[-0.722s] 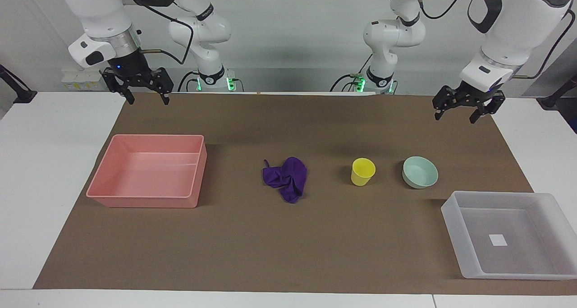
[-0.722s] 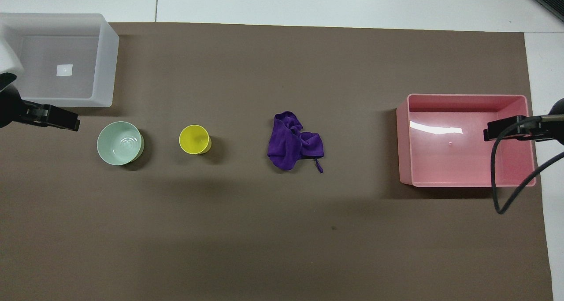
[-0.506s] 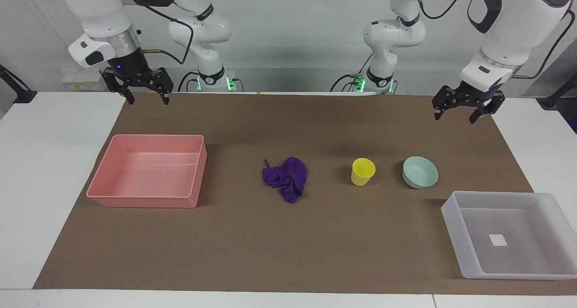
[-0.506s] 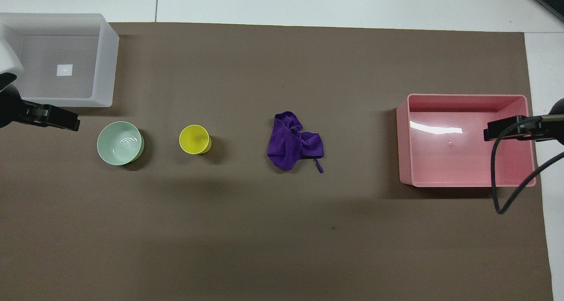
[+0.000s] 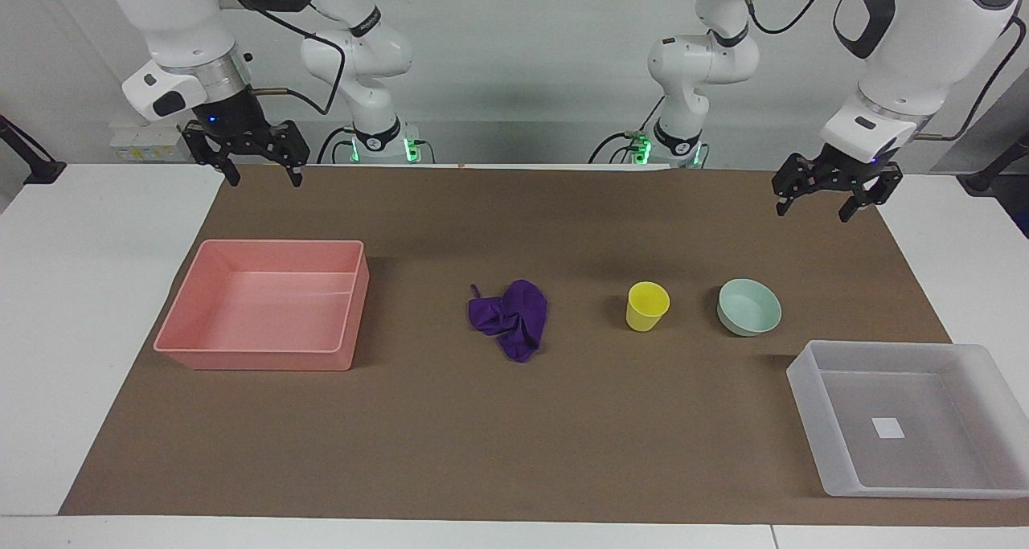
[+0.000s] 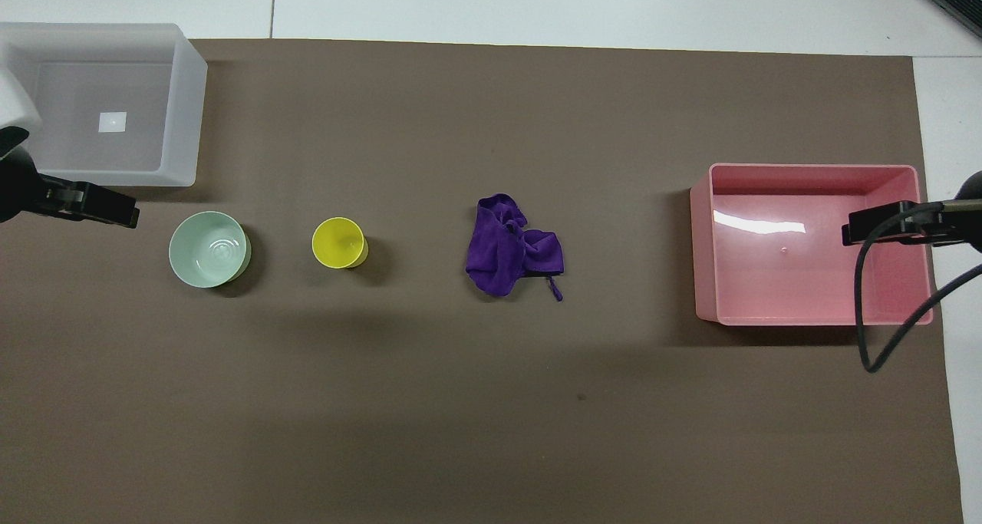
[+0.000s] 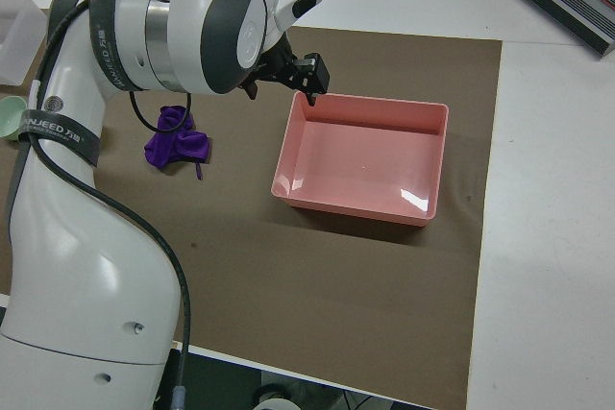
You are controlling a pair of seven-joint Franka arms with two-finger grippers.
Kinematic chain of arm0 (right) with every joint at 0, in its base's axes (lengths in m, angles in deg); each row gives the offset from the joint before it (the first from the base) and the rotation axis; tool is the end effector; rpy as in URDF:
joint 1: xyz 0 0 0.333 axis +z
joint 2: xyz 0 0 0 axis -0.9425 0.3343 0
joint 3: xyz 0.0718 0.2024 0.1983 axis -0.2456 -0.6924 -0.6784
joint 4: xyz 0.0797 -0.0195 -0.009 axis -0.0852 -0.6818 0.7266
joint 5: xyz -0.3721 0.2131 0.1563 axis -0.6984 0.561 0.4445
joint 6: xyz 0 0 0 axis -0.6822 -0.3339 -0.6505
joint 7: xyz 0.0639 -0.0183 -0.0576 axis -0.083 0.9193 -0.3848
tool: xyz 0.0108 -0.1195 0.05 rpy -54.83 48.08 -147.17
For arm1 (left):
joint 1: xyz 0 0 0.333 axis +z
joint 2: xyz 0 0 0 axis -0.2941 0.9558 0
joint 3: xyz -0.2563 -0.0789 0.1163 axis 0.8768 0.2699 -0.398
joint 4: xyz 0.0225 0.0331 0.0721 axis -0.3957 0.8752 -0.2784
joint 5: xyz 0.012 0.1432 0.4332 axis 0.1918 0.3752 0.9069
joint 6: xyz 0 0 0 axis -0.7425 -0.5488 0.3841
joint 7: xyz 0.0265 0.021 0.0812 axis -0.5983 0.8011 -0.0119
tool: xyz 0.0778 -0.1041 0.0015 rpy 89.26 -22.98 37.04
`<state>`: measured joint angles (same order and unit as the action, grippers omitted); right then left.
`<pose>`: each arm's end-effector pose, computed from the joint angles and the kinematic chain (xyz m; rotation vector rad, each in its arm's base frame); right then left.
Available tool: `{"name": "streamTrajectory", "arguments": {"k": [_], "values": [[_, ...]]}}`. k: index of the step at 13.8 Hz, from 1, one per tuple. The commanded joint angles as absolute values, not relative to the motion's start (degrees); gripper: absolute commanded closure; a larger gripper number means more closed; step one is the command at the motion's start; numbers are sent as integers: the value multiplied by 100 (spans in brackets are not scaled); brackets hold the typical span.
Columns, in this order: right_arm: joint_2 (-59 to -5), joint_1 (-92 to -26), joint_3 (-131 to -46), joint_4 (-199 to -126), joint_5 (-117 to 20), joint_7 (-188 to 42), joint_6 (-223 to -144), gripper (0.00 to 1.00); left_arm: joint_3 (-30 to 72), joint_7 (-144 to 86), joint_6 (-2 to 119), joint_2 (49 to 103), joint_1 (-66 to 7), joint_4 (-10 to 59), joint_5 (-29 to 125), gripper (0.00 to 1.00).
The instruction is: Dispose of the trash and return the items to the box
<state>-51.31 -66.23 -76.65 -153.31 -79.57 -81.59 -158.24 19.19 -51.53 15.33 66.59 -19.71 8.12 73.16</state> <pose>0.6027 -0.0086 0.5810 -3.1411 0.0303 -0.0399 0.6268 -0.0448 0.5586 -3.1209 0.3073 -0.0637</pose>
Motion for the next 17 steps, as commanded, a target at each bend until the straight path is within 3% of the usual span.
{"name": "streamTrajectory", "arguments": {"k": [1,3,7,13,17], "values": [[-5264,-6634,-7738,-15501,-7984,-8232,-15828,0,1951,-5085,1878,6409,-1904,1236,7241,0],[-5316,-6599,-7790,-15763,-7984,-8258,-16220,0,1951,-5093,2176,6313,-1904,1560,7241,0],[-5107,-5880,-7826,-16414,-7984,-8890,-17319,0,1951,-5094,2966,6145,-1808,2325,7232,0],[-3826,-4974,-7826,-16477,-7966,-9452,-18778,0,1951,-5102,4380,6268,-1615,3379,7127,0],[-3033,-4587,-7843,-16442,-7923,-9795,-19685,0,1960,-5111,5339,6706,-1430,3732,7100,0]]}}
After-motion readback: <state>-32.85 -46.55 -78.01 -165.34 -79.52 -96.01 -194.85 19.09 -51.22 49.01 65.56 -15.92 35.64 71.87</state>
